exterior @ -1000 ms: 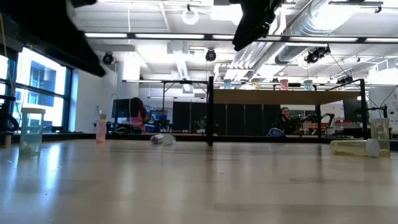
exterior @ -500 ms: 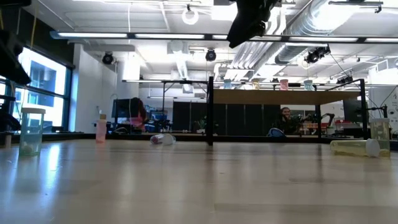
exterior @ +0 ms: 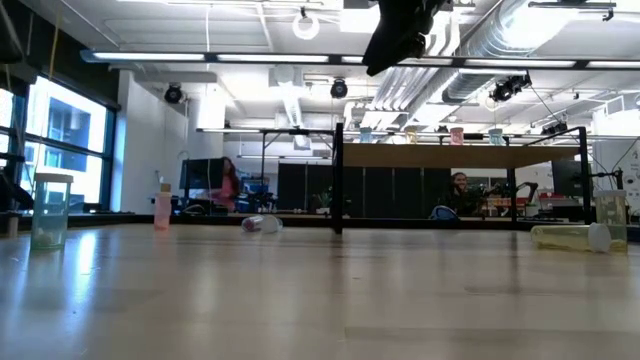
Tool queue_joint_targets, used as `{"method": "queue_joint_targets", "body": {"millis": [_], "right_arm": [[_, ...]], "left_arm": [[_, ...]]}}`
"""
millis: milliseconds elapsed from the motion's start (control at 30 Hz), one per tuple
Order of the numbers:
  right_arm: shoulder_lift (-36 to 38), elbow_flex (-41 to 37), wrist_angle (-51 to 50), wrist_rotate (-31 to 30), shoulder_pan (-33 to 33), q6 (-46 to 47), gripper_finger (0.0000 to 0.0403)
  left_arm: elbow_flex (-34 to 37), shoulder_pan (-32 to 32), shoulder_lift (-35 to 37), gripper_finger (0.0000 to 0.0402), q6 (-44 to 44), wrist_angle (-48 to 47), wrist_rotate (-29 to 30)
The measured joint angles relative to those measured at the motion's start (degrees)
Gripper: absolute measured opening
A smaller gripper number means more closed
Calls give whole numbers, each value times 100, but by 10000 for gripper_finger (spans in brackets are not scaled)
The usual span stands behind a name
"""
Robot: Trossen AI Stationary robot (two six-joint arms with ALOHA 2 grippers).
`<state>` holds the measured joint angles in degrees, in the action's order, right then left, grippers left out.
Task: Pick and place medicine bottles onto shelf by color
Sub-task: Put the left light blue medicine bottle aligned with the other light blue medicine bottle on the shelf
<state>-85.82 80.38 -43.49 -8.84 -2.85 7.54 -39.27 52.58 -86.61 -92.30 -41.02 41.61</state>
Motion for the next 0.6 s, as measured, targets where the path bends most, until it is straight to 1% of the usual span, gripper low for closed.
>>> {"method": "queue_joint_targets", "body": {"millis": [367, 600], "right_arm": [[-2, 0, 5, 0, 0, -1, 172], [-2, 0, 5, 0, 0, -2, 172]], "left_arm": [[0, -7, -989, 193, -796, -39, -4], [-13, 9, -1425, 193, -1162, -35, 357]]}}
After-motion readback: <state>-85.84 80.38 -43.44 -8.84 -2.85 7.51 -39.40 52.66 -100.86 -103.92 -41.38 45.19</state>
